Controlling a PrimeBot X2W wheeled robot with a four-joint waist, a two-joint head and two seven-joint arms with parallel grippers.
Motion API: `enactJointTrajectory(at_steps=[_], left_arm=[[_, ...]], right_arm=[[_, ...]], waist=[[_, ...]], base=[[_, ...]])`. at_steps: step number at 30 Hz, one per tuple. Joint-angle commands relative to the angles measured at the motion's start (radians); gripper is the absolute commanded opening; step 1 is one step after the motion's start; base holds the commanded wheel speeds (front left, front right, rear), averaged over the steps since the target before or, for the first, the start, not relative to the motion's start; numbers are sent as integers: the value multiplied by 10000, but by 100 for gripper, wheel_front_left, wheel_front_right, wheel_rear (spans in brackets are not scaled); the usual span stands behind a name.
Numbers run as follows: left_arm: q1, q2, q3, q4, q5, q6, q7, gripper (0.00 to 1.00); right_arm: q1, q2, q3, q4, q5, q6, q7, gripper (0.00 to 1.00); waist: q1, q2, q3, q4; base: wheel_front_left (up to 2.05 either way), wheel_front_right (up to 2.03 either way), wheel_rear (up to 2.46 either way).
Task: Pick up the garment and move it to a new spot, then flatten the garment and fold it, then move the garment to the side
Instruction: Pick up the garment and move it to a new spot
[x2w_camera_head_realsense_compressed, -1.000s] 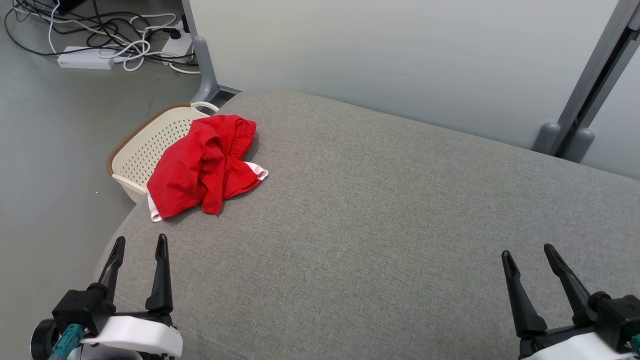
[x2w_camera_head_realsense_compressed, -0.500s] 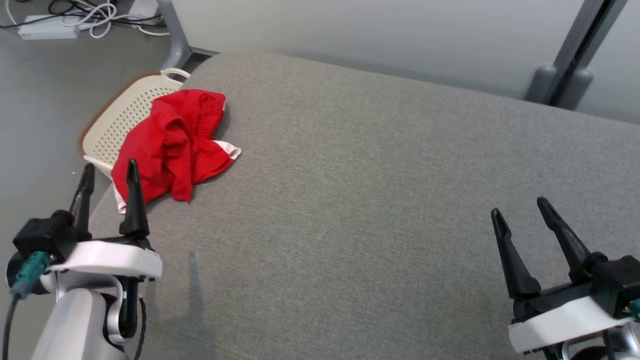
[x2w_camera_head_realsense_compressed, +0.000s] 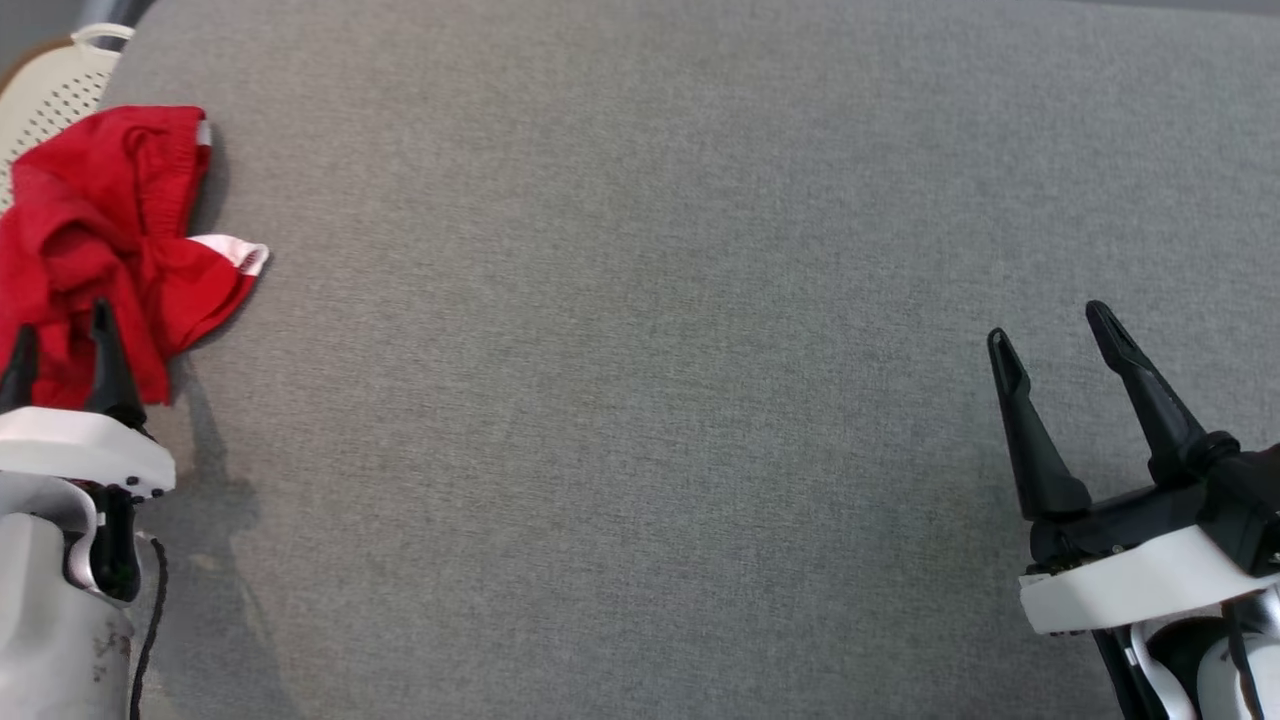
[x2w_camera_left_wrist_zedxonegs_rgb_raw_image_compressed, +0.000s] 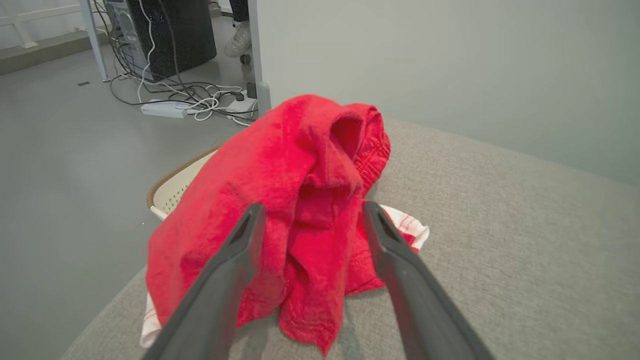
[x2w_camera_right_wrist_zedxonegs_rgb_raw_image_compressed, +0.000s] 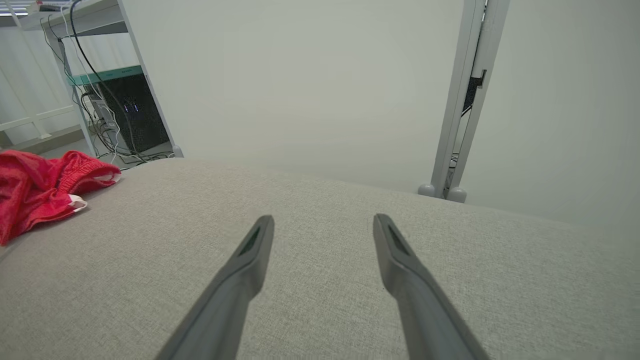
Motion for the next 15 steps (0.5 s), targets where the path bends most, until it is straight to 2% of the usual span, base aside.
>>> enactJointTrajectory(at_steps=[1, 6, 9, 10, 11, 12, 15], left_arm=[[-429, 181, 107, 600, -117, -76, 28, 100], [-1175, 481, 199, 2176, -348, -249, 329, 100], [-1431, 525, 187, 2649, -433, -312, 497, 100], [-1529, 564, 139, 2859, -413, -341, 564, 75], [-1621, 591, 109, 3040, -402, -380, 573, 31], [-1702, 603, 95, 3184, -425, -402, 550, 0], [-1848, 649, 35, 3435, -347, -434, 342, 0]], right_arm=[[-196, -45, -57, -24, -16, 3, -92, 100], [-426, -65, -67, 11, 7, 3, -190, 100], [-522, -70, -70, 44, 7, 3, -213, 100], [-568, -67, -65, 67, 33, 3, -217, 100], [-605, -64, -58, 90, 47, 3, -220, 100], [-637, -64, -41, 115, 57, 3, -229, 100], [-764, -67, -35, 207, 71, 3, -270, 100]], waist=[[0, 0, 706, -519], [0, 0, 1184, -631], [0, 0, 1320, -636], [0, 0, 1370, -642], [0, 0, 1408, -650], [0, 0, 1434, -661], [0, 0, 1446, -680]], base=[[0, 0, 0], [0, 0, 0], [0, 0, 0], [0, 0, 0], [0, 0, 0], [0, 0, 0], [0, 0, 0]])
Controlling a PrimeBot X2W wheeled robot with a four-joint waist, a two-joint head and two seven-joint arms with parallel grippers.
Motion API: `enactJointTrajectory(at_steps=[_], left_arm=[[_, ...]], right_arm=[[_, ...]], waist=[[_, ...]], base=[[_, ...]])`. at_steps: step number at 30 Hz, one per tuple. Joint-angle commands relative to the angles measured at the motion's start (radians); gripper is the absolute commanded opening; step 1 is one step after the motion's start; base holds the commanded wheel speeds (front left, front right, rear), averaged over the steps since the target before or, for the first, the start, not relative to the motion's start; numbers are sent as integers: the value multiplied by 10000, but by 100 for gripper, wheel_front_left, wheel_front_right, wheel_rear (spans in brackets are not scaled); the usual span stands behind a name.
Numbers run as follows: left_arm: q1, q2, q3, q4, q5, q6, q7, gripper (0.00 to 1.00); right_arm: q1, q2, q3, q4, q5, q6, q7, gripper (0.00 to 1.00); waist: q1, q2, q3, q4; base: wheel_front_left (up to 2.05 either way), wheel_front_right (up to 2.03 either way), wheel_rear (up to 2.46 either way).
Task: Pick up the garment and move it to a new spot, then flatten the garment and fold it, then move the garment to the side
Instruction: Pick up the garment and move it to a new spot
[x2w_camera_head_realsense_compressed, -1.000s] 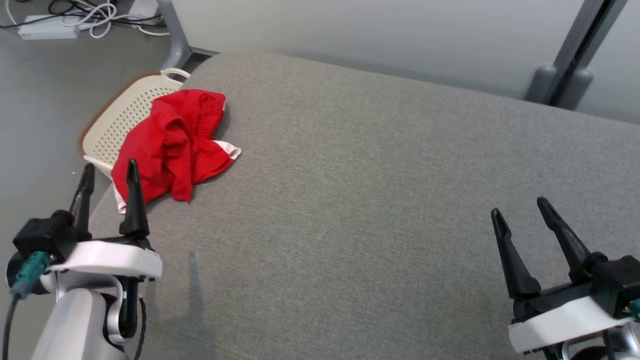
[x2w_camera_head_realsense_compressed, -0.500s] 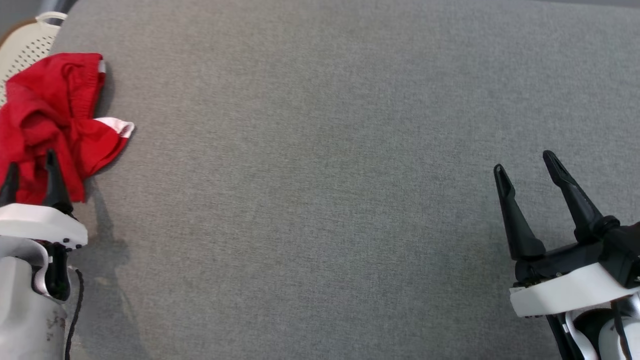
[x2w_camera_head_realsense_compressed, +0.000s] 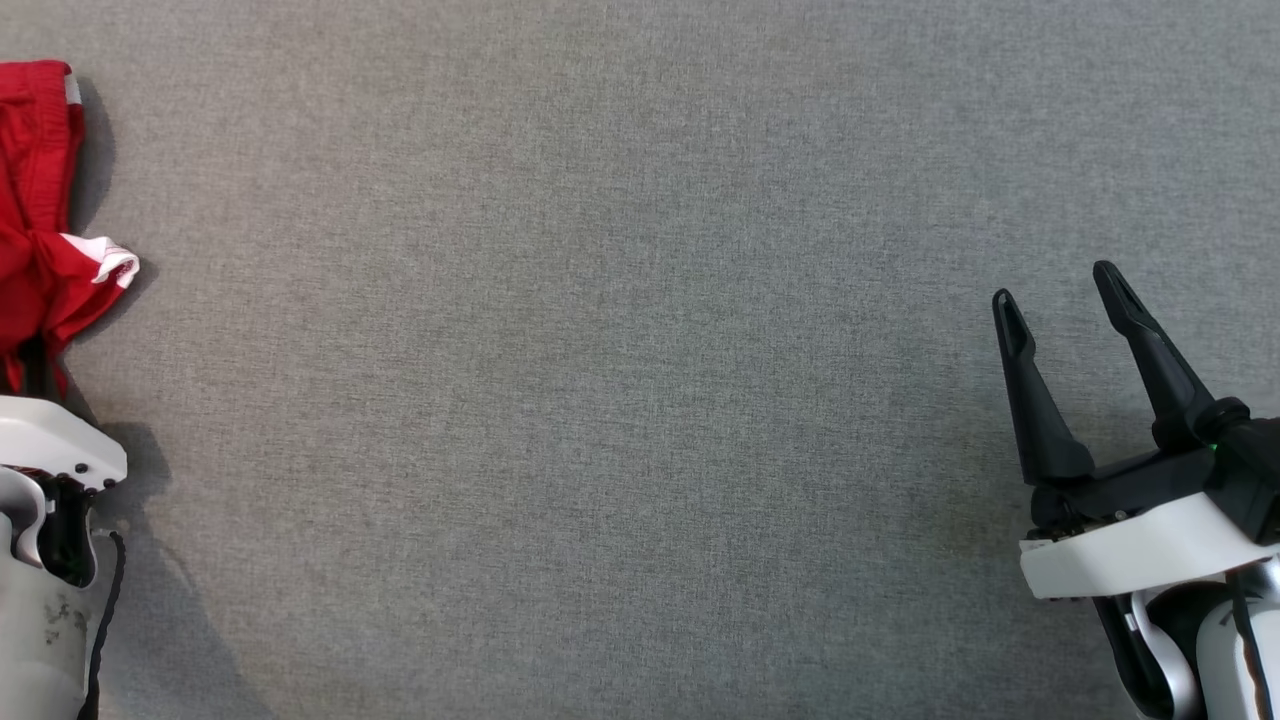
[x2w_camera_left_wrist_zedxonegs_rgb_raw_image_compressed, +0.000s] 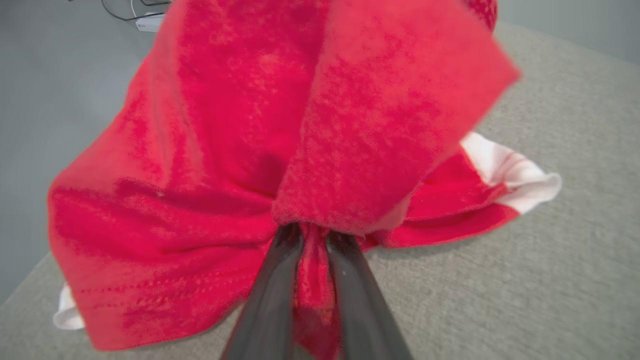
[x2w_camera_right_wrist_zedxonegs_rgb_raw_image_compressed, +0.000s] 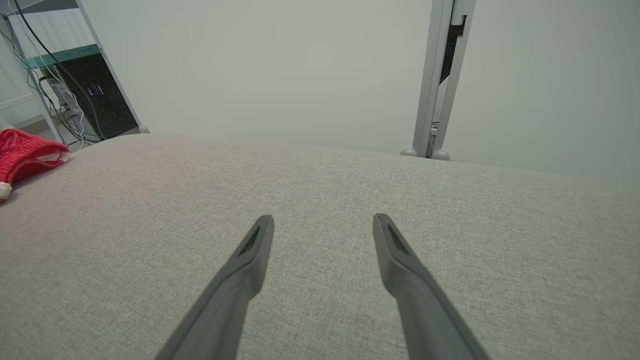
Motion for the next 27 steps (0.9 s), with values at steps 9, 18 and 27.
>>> enactJointTrajectory(at_steps=[9, 18, 27], left_arm=[[851, 24, 599, -2476, 627, 455, -319, 0], [3589, -576, 733, -6267, 1651, 853, -324, 0], [5869, -1315, -141, -9609, 2025, 1296, 849, 0]], right_arm=[[149, 98, -219, 487, 150, 3, -443, 100], [824, 254, -100, 1059, 316, 3, -702, 100], [1559, 362, -184, 1288, 507, 3, -774, 100]], waist=[[0, 0, -1016, 7], [0, 0, -2721, -263], [0, 0, -3931, -714]], base=[[0, 0, 0], [0, 0, 0], [0, 0, 0]])
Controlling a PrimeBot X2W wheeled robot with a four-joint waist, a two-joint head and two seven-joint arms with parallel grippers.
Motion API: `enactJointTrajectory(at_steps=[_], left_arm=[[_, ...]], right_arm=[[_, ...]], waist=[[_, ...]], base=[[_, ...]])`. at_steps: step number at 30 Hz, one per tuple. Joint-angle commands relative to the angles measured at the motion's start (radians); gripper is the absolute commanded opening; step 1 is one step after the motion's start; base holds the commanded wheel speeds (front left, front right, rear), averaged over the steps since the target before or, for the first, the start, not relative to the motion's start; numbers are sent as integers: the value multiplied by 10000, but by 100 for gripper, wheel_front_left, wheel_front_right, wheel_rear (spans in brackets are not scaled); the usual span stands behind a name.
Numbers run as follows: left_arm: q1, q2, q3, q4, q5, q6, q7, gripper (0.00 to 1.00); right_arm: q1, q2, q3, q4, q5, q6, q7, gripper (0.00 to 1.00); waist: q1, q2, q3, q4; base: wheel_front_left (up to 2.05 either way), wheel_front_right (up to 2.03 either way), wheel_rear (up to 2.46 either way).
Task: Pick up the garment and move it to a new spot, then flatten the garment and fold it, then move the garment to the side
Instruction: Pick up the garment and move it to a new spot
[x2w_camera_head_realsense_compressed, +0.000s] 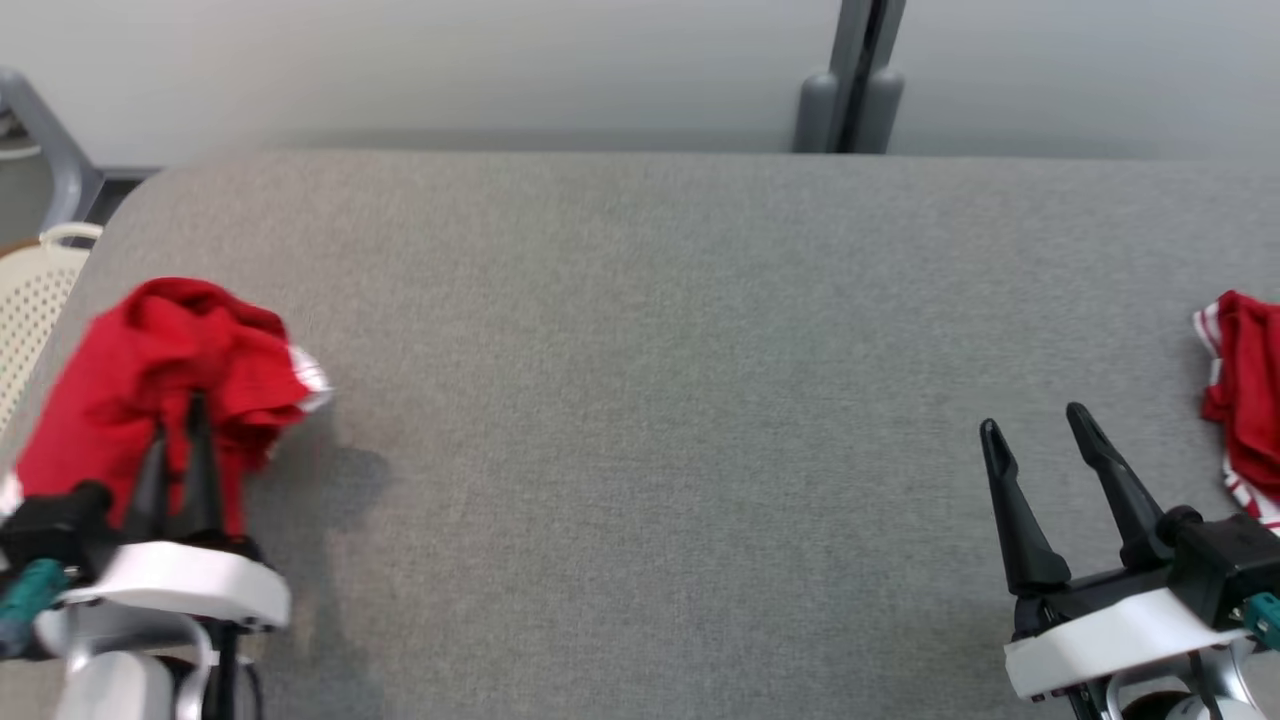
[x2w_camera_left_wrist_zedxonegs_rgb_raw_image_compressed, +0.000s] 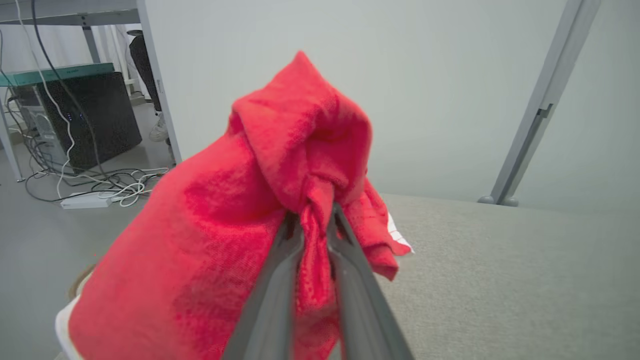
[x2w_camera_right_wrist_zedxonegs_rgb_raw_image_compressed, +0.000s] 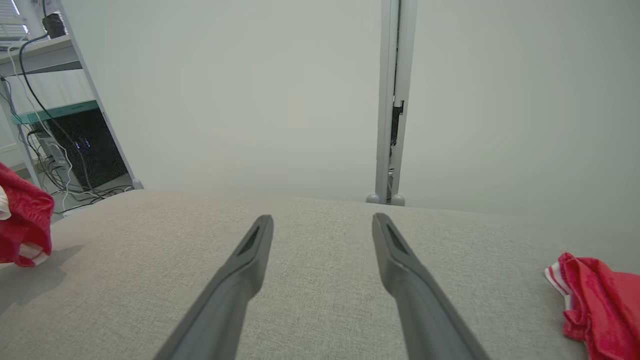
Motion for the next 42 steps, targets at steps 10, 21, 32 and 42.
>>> enactJointTrajectory(at_steps=[10, 21, 32, 42], left_arm=[[231, -612, -1743, -1317, 494, -321, 1163, 0], [-1608, -1250, -3593, 164, 727, -1106, 1390, 0], [-2472, -1490, -5246, 1865, 590, -1422, 1272, 100], [-2259, -1450, -5390, 1530, 503, -1275, 108, 100]], right_arm=[[38, 40, 95, -160, 177, 3, 2, 100], [-540, 51, 215, 20, 559, 3, -374, 100], [-711, 53, 209, 575, 949, 3, -930, 100], [-729, 51, 84, 785, 898, 3, -1085, 100]], waist=[[0, 0, -138, -1127], [0, 0, 1014, -2561], [0, 0, 1557, -3513], [0, 0, 1169, -2955]], base=[[0, 0, 0], [0, 0, 0], [0, 0, 0], [0, 0, 0]])
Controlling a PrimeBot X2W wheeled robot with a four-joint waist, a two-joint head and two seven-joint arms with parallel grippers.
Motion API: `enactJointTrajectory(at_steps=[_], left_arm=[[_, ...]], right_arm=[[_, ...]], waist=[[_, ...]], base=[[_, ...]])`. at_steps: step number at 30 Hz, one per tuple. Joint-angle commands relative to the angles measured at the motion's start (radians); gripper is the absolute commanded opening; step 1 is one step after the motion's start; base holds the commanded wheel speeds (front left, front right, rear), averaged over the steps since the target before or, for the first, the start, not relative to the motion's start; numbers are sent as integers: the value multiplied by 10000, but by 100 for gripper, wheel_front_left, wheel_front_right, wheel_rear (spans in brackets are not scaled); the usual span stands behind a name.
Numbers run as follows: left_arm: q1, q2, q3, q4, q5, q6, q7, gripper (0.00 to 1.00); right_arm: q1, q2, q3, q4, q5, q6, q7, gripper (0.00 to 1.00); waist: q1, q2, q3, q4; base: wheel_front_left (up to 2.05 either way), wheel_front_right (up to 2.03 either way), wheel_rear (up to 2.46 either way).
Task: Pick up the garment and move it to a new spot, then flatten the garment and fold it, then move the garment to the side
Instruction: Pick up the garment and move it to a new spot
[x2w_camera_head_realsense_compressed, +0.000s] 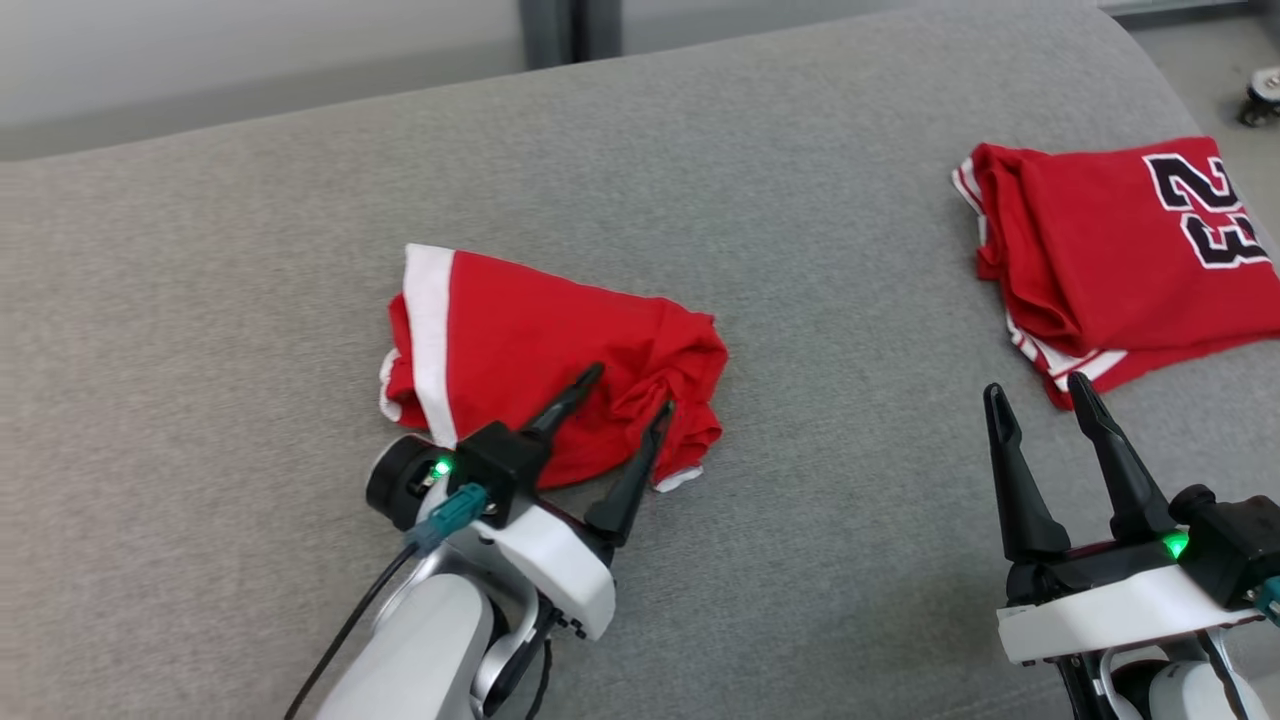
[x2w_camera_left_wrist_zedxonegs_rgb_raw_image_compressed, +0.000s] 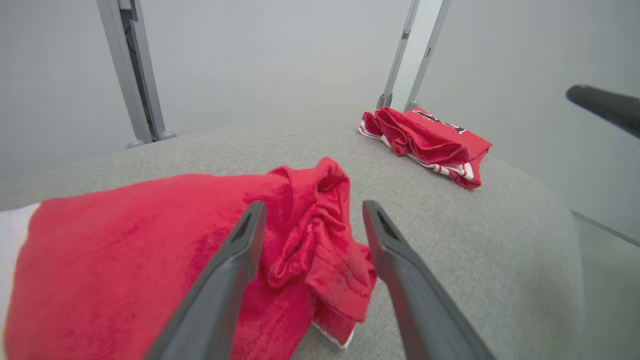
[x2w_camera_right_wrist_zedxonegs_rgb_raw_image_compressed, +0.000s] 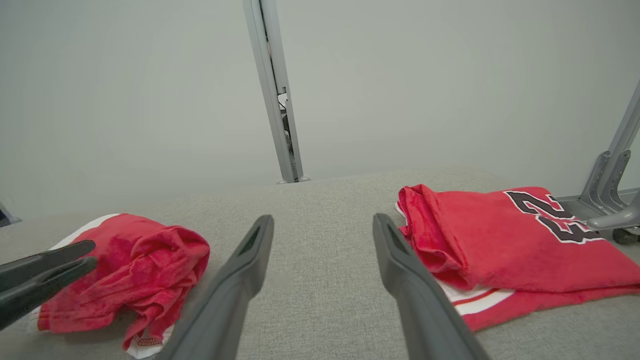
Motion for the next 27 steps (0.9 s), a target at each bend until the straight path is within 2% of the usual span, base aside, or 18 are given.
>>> enactJointTrajectory(at_steps=[1, 6, 10, 13, 22, 27], left_arm=[[156, 151, 153, -240, -73, 138, -196, 100], [535, 401, 916, -1012, -283, 835, -669, 100], [878, 770, 1819, -1409, -539, 1465, -899, 100], [1233, 1068, 2428, -1579, -721, 1774, -1009, 100], [2393, 1922, 3326, -1923, -1032, 2022, -1094, 100], [3208, 2201, 3375, -2295, -1076, 2041, -934, 100]], right_arm=[[-58, -31, -61, -15, -57, 3, -49, 100], [58, -31, -159, -145, -347, 3, 127, 100], [174, -31, -250, -250, -529, 3, 322, 100], [306, -32, -270, -292, -670, 3, 460, 100], [571, -71, -326, -226, -835, 3, 705, 100], [919, -116, -347, -174, -824, 3, 811, 100]], waist=[[0, -1, -228, 331], [0, -1, -531, 936], [0, -1, -755, 1433], [0, -1, -957, 1747], [0, -1, -1497, 2264], [0, -1, -1904, 2357]], base=[[0, 0, 0], [0, 0, 0], [0, 0, 0], [0, 0, 0], [0, 0, 0], [0, 0, 0]])
